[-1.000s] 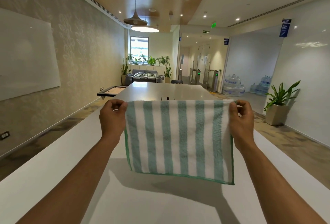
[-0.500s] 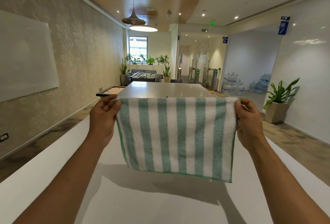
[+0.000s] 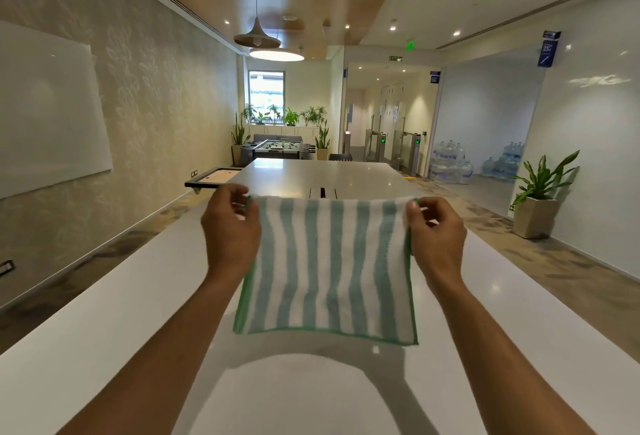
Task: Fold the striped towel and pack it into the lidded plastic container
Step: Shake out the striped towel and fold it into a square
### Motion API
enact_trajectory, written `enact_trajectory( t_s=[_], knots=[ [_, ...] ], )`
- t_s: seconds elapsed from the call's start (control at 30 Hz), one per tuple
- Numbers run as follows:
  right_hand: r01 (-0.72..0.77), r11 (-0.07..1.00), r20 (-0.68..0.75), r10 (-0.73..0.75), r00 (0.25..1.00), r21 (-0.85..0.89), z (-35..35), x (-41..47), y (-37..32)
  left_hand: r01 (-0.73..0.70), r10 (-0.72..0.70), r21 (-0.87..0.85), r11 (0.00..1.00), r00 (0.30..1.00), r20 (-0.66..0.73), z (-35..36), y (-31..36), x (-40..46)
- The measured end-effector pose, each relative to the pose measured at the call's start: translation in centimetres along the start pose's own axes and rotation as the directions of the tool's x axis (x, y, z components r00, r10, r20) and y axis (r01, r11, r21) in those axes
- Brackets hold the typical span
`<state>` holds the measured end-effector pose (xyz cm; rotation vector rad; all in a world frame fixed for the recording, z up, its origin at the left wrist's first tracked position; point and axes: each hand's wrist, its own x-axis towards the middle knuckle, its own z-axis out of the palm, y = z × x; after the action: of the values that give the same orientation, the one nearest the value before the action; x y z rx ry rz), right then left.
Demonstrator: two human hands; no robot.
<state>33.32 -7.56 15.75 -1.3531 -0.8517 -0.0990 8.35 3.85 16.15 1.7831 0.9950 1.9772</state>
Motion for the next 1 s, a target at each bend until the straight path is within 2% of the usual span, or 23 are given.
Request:
enact_trajectory(
  t_s=[0.13, 0.3, 0.4, 0.6, 0.8, 1.0],
  knots=[
    [0.112, 0.992, 0.061, -0.116, 0.991, 0.066, 3.0, -1.7, -2.4, -0.05, 0.056, -0.098, 0.994, 0.996, 0.062, 2.1, 3.5, -1.5],
    [0.183, 0.972, 0.108, -0.2, 0.974, 0.15, 6.7, -4.2, -3.9, -0.003, 0.033, -0.18, 0.984, 0.986, 0.161, 4.4, 5.8, -3.0],
    [0.131, 0.966, 0.133, -0.163, 0.978, 0.221, 7.4, -4.9, -3.9, 0.042, -0.005, -0.187, 0.981, 0.982, 0.189, 4.8, 5.9, -3.5],
    [0.082, 0.975, 0.237, -0.132, 0.963, 0.209, 7.5, -5.0, -3.6, 0.067, -0.021, -0.207, 0.976, 0.976, 0.215, 4.4, 5.4, -3.9],
    [0.087, 0.961, 0.202, -0.143, 0.969, 0.263, 7.1, -4.8, -3.9, 0.028, 0.022, -0.222, 0.975, 0.975, 0.22, 4.4, 5.2, -4.3],
    [0.021, 0.949, 0.195, -0.087, 0.977, 0.315, 7.2, -4.8, -4.2, 0.016, 0.053, -0.257, 0.966, 0.964, 0.26, 4.6, 5.4, -4.8]
  ],
)
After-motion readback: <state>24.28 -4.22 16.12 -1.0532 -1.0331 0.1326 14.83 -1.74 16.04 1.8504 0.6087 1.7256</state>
